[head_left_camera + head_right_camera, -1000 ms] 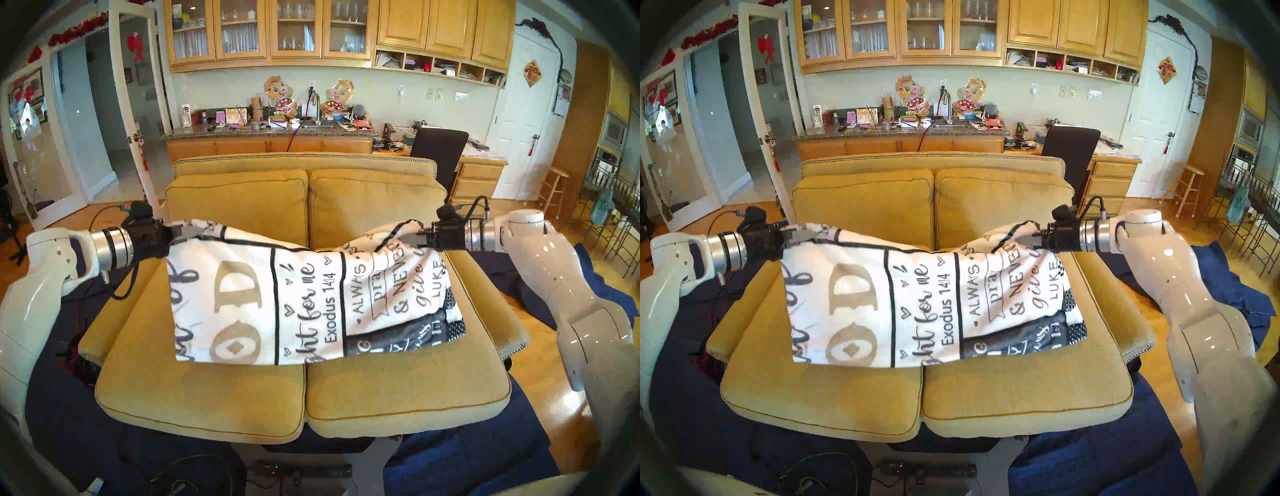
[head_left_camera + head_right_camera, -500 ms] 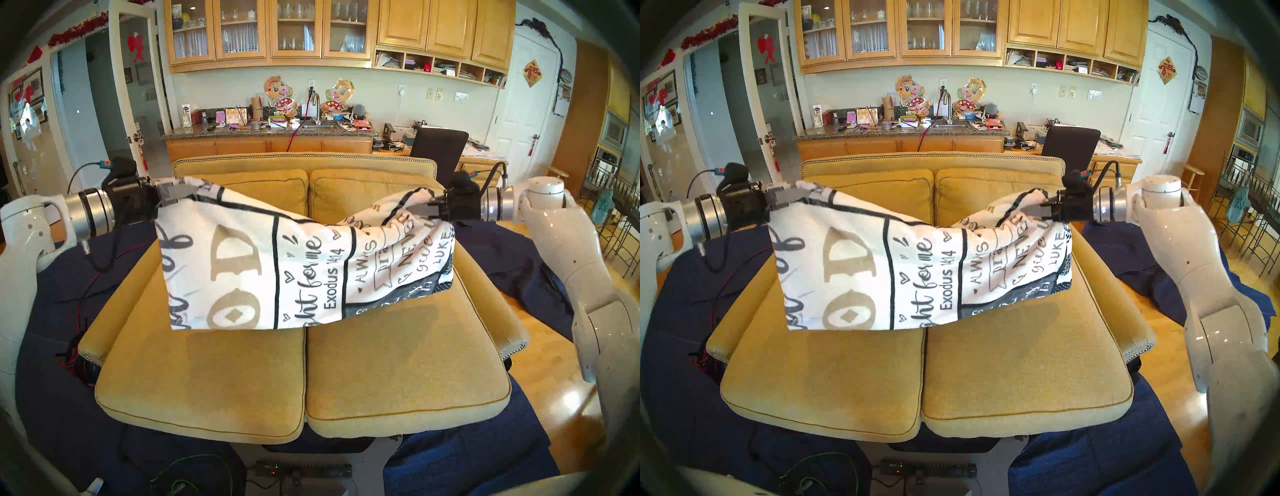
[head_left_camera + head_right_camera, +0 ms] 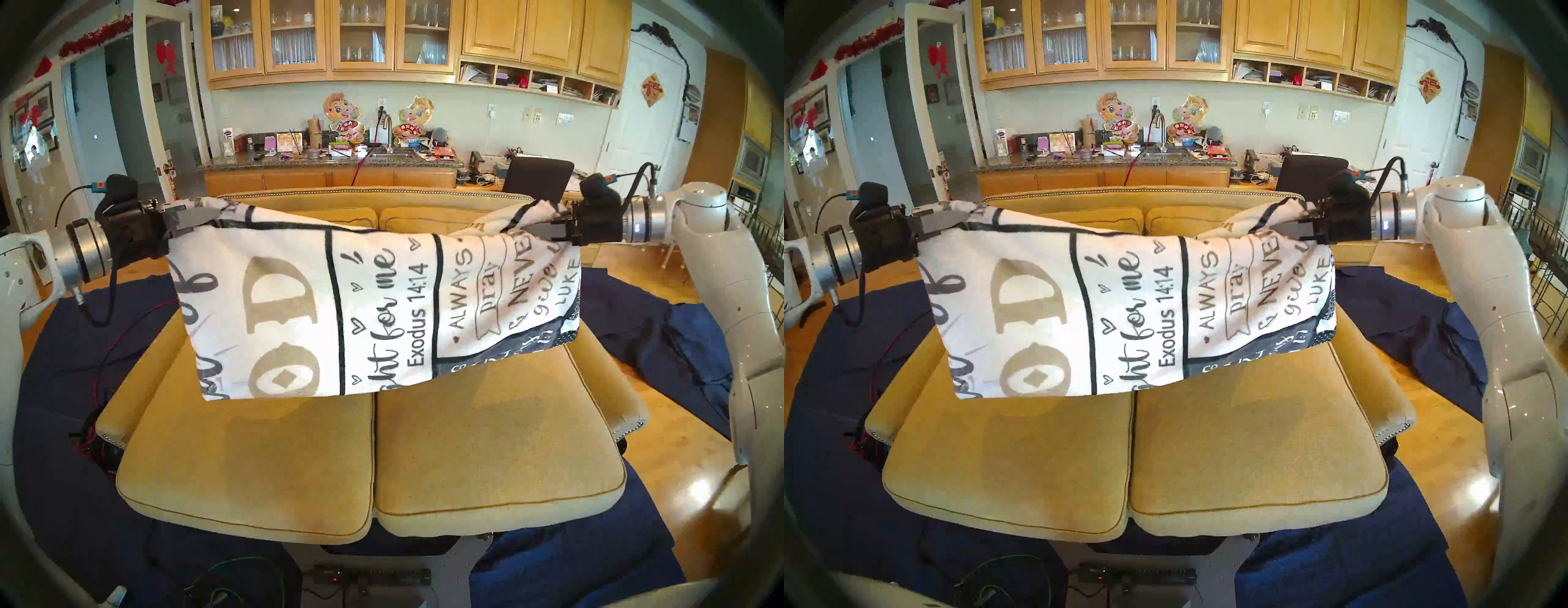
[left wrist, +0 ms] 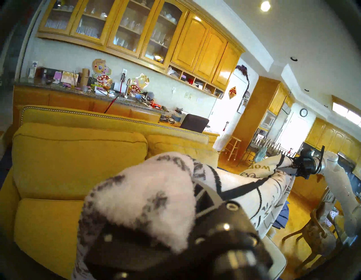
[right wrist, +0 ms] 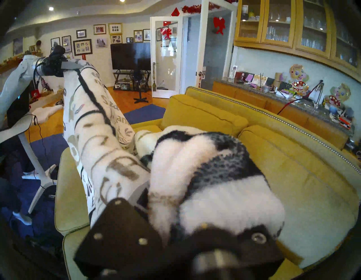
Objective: Fold the blanket in half twice
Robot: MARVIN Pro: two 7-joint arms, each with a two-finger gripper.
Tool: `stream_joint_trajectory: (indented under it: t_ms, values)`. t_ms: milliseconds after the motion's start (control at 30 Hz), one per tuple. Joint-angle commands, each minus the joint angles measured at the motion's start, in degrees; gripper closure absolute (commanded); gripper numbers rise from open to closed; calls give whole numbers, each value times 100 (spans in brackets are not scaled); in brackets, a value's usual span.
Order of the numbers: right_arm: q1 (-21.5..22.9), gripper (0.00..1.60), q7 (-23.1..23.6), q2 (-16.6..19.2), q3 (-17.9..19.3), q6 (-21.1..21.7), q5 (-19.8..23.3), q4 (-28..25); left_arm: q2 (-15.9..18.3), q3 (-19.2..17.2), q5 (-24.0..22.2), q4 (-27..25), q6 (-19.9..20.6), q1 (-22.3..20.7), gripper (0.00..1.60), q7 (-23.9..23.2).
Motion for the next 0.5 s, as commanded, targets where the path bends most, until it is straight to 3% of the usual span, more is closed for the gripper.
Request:
stream_joint_trajectory:
  t_ms: [0,467]
  values:
    - [47,160,30,612,437,279,153,-570,-183,-576,-100,-71,111,46,160,-31]
    - [-710,160,-477,1115,657,1057,542,-1785,-592,-1180,-197,-246,744,384,160,-159]
